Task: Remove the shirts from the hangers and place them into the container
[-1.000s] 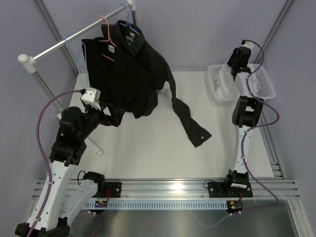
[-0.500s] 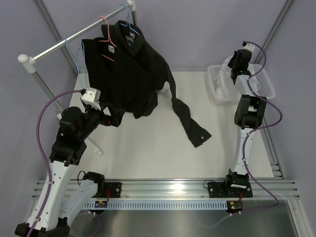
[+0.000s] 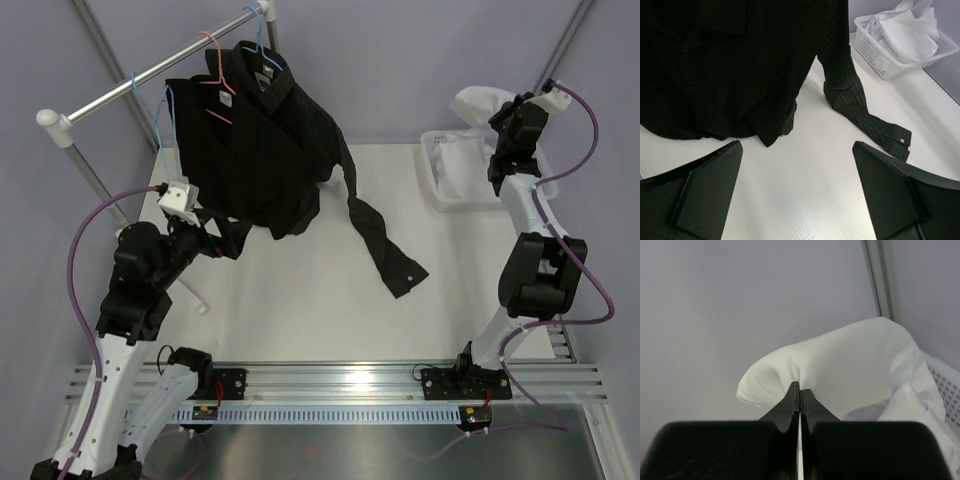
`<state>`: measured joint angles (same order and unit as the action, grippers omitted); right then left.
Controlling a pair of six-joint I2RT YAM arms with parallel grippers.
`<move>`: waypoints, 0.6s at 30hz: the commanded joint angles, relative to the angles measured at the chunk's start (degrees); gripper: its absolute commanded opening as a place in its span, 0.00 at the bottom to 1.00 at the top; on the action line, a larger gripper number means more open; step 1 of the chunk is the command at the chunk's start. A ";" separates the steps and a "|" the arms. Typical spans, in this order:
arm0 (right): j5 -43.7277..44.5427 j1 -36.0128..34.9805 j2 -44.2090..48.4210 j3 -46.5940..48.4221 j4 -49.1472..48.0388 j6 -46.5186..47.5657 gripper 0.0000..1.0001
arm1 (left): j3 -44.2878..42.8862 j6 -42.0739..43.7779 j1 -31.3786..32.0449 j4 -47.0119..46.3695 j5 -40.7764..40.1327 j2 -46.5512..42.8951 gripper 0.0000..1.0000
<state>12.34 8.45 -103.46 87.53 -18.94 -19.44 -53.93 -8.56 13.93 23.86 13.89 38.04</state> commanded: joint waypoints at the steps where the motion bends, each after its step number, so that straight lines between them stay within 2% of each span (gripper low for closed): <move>1: 5.23 2.36 3.78 -9.19 0.48 -11.56 0.00 | -0.21 0.21 0.13 -2.41 1.05 -0.86 0.99; 4: 4.02 4.47 5.81 -16.57 1.61 -16.84 0.00 | -0.30 0.12 0.13 -2.41 0.96 -1.21 0.99; 8: 3.40 4.91 2.57 -16.16 10.39 -16.77 0.00 | -0.03 0.03 0.22 -2.41 0.88 -2.00 0.99; 11: 2.52 5.35 -1.91 -12.83 18.22 -18.26 0.00 | -0.03 0.12 0.13 -2.41 0.53 -2.27 0.99; 12: 1.65 5.87 -3.75 -9.86 23.98 -19.13 0.00 | -0.03 0.21 0.13 -2.41 0.35 -2.18 0.99; 15: -0.82 6.67 -7.18 -5.03 26.14 -18.10 0.00 | -0.03 0.21 0.22 -2.41 0.44 -2.27 0.99; 18: -2.14 6.67 -11.31 2.44 33.95 -17.39 0.00 | -0.12 0.21 0.13 -2.41 0.26 -2.45 0.99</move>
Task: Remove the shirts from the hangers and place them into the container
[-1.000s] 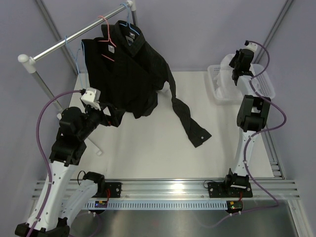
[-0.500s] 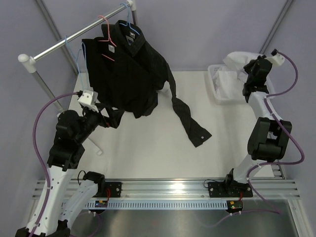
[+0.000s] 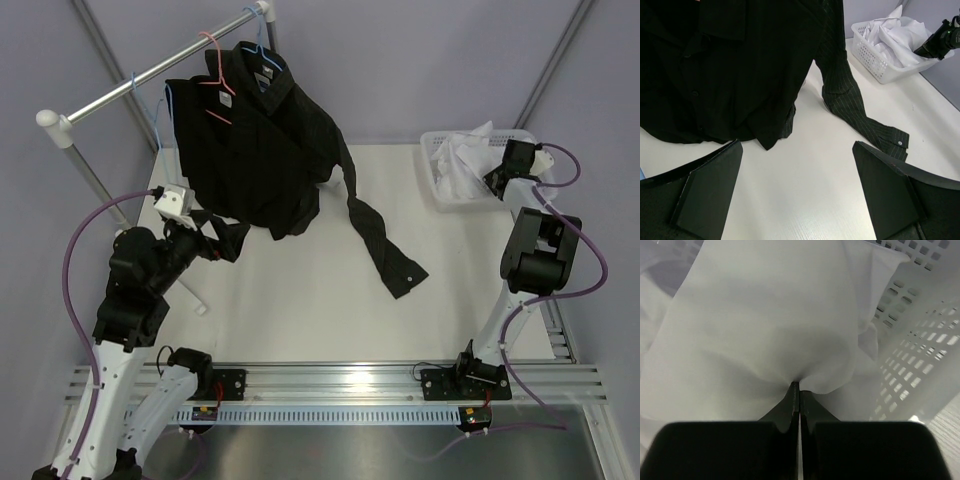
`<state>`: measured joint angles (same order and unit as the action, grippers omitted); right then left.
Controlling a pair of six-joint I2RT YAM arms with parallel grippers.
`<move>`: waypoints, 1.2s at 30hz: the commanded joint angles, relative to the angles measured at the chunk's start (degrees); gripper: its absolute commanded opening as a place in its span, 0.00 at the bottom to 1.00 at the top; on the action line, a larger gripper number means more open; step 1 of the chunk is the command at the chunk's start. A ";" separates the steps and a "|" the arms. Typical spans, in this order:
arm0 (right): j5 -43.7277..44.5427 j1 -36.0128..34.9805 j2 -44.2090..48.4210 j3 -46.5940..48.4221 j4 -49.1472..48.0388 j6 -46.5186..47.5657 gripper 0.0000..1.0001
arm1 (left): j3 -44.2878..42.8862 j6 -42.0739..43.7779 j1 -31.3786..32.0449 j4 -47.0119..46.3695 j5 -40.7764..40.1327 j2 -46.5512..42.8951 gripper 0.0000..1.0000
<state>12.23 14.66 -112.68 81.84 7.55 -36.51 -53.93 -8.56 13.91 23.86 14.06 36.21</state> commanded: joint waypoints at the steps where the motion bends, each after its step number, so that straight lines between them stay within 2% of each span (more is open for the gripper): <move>1: -2.73 0.46 -2.80 9.29 10.61 -0.40 0.00 | -0.03 0.29 0.15 -2.50 -0.09 -0.61 0.99; 4: -3.61 0.46 -4.04 11.32 13.19 -0.75 0.01 | 0.06 0.30 0.15 -2.41 -0.18 -0.61 0.99; 8: -4.76 0.46 -0.36 9.04 11.35 -0.40 0.08 | 0.06 0.30 0.15 -2.41 -0.09 -0.43 0.99; 10: -5.81 0.37 4.21 6.06 7.93 0.82 0.19 | 0.05 0.30 0.15 -2.41 0.08 -0.61 0.99; 15: -4.41 -0.24 14.66 5.17 8.18 5.38 0.41 | -0.03 0.30 0.15 -2.41 -0.35 -0.87 0.99; 16: -3.54 -0.50 16.16 4.99 8.35 6.09 0.51 | -0.03 0.30 0.15 -2.41 -0.44 -1.05 0.99; 19: -3.18 -1.29 22.23 4.12 8.97 8.38 0.65 | -0.03 0.21 0.15 -2.32 -0.53 -1.14 0.99; 20: -3.09 -1.64 23.81 3.85 9.15 8.91 0.74 | -0.03 0.21 0.15 -2.32 -0.62 -1.14 0.99; 22: -2.56 -2.61 28.47 2.54 10.03 11.02 0.81 | -0.03 0.21 0.24 -2.32 -0.97 -1.31 0.99; 23: -2.91 -3.66 30.31 1.75 9.77 11.72 0.89 | -0.12 0.03 0.24 -2.41 -0.97 -1.23 0.99; 26: -5.19 -5.42 38.22 -4.56 8.88 14.01 0.98 | -0.47 -0.58 0.15 -2.32 -1.15 -0.88 0.99; 32: -16.08 -5.69 57.71 -16.25 7.57 16.20 1.00 | -6.51 -4.96 0.15 -0.84 -1.67 1.76 0.99; 36: -23.27 -5.78 67.31 -23.56 6.08 14.81 1.00 | -11.01 -9.19 0.24 -0.04 -2.64 3.95 0.99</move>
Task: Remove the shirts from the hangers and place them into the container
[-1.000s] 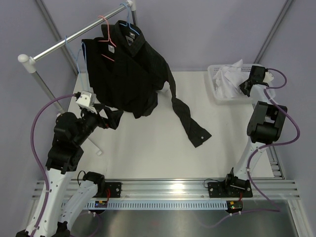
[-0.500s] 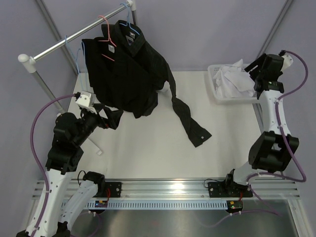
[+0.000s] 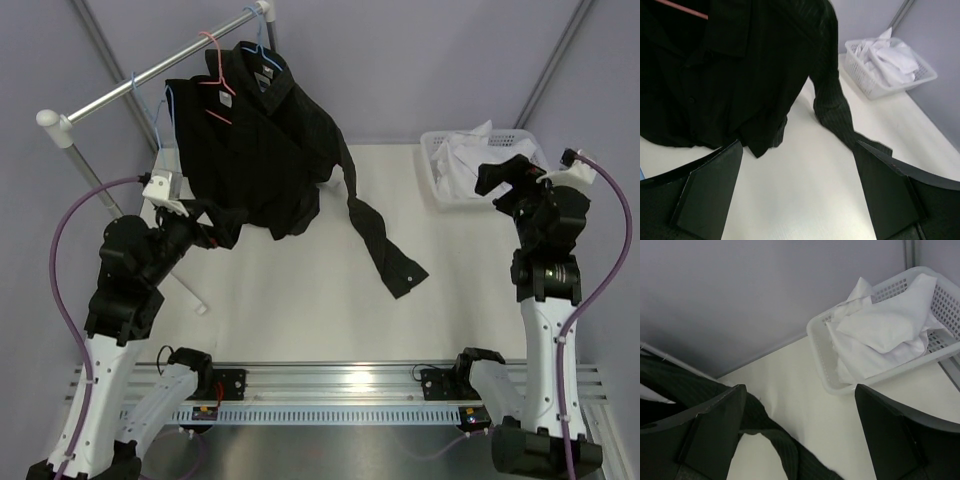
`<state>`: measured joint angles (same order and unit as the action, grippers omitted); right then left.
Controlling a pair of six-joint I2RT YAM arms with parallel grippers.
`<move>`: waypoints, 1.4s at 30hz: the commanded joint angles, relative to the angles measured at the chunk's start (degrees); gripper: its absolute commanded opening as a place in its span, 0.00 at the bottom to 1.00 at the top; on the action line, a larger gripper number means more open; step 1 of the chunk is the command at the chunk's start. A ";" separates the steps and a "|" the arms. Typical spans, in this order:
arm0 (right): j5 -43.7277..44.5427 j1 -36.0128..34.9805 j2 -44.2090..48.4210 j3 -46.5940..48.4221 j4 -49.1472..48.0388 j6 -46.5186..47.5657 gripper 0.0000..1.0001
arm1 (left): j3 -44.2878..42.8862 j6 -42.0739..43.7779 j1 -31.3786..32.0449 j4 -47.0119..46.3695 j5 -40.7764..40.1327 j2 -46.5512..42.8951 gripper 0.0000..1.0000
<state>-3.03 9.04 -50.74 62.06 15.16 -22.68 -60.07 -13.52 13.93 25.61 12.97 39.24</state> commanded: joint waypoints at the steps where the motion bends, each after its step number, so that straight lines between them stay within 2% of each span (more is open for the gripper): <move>1: -9.53 -0.16 6.96 -5.10 -2.06 0.71 0.99 | -5.57 -5.11 0.22 -1.70 -1.37 1.70 0.99; 3: -13.47 -0.25 10.47 -8.70 -2.85 0.61 0.99 | -7.68 -7.04 0.13 -1.61 -0.32 3.55 0.99; 7: -14.99 -1.04 14.61 -11.96 -2.06 -0.26 0.99 | -12.34 -11.17 0.22 -1.35 -0.75 11.53 0.99; 11: -15.52 -2.71 17.33 -15.12 -2.33 -0.53 0.99 | -20.50 -15.92 1.62 -1.35 -5.66 20.59 0.99; 14: -14.90 -4.02 18.92 -16.09 -1.45 0.00 1.00 | -28.76 -15.66 6.17 -1.26 -16.35 28.74 0.99; 18: -14.47 -5.52 20.94 -17.15 -0.48 0.53 1.00 | -36.51 -16.45 8.21 -0.38 -26.30 36.84 0.99; 24: -13.32 -8.24 22.44 -19.26 -0.48 1.14 0.99 | -44.24 -16.19 8.30 -0.38 -35.28 46.78 0.99; 34: -12.18 -11.58 24.20 -20.84 -0.65 1.67 1.00 | -53.74 -13.38 8.21 -1.00 -43.46 58.05 0.98; 42: -11.04 -13.17 25.16 -21.46 -0.74 1.76 1.00 | -55.41 -11.09 7.51 -1.61 -46.81 61.48 0.88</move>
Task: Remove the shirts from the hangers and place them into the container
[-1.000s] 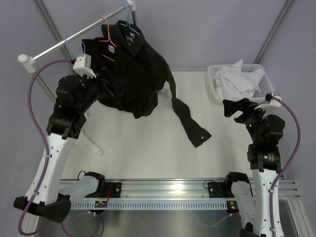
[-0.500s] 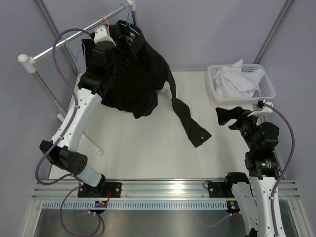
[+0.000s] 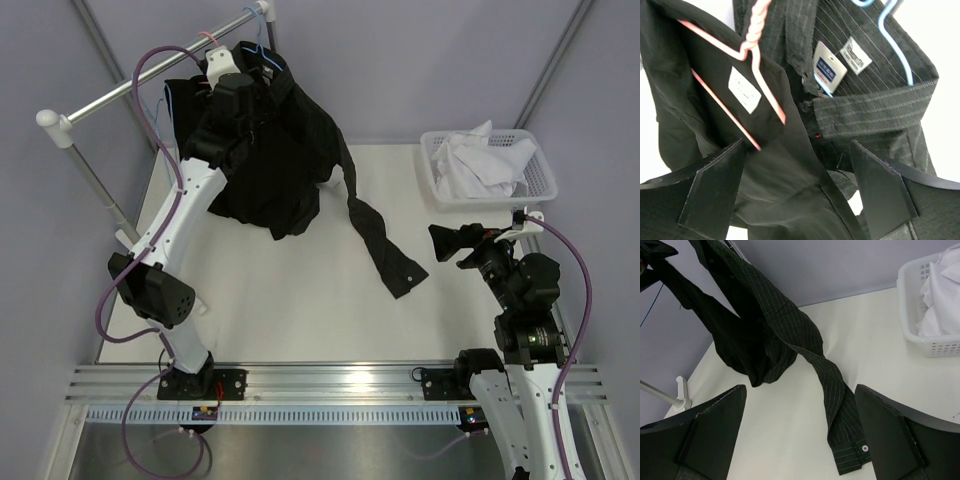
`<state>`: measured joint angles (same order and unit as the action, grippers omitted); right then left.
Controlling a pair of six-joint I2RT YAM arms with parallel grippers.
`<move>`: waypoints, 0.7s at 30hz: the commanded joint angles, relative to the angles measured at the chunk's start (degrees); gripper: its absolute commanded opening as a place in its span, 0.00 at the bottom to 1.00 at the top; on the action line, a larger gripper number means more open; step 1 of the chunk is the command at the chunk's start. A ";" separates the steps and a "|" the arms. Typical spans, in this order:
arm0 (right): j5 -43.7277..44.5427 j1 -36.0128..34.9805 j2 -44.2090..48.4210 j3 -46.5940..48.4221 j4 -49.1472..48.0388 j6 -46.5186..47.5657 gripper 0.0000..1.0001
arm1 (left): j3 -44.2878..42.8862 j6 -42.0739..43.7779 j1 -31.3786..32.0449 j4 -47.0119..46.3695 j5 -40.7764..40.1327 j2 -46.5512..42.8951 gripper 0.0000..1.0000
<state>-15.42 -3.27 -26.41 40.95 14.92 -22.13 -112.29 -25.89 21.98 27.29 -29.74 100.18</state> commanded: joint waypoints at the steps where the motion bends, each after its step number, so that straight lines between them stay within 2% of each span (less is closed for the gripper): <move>1: 1.44 -1.04 0.84 -0.52 -0.42 1.21 0.99 | -3.46 1.45 -0.62 -3.38 -3.75 0.80 0.86; 4: 1.53 -1.30 0.93 -0.69 -0.68 1.21 1.00 | -3.99 2.07 -0.80 -3.30 -3.14 1.86 0.80; 5: 1.71 -1.39 1.01 -0.70 -0.68 1.13 1.00 | -4.08 2.07 -0.80 -3.38 -3.05 1.86 0.73; 10: 1.88 -1.48 1.54 -0.78 -0.33 1.39 1.00 | -3.73 2.60 -0.80 -3.29 -3.31 1.51 0.55; 12: 2.32 -1.48 1.72 -0.78 -0.06 1.39 1.00 | -3.20 2.77 -0.88 -3.29 -3.40 1.25 0.52; 16: 2.68 -1.57 2.07 -0.70 0.29 1.47 0.99 | -2.41 3.48 -0.97 -3.38 -3.66 0.19 0.32; 17: 2.68 -1.65 2.24 -0.70 0.29 1.48 0.99 | -2.41 3.56 -0.97 -3.30 -3.49 -0.68 0.22; 19: 3.03 -1.74 2.24 -0.43 0.64 1.56 0.99 | -2.32 4.00 -0.88 -3.29 -3.57 -1.83 0.15; 20: 3.29 -1.92 2.42 -0.34 1.07 1.65 0.99 | -2.23 4.09 -0.97 -3.29 -3.66 -3.05 0.07; 21: 3.38 -1.83 2.51 -0.17 1.25 1.65 0.99 | -2.06 4.18 -0.97 -3.38 -3.75 -3.76 0.04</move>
<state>-13.54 -4.23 -24.64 40.14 15.62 -21.56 -113.51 -22.44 21.12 27.53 -31.29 101.36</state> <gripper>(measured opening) 0.993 0.086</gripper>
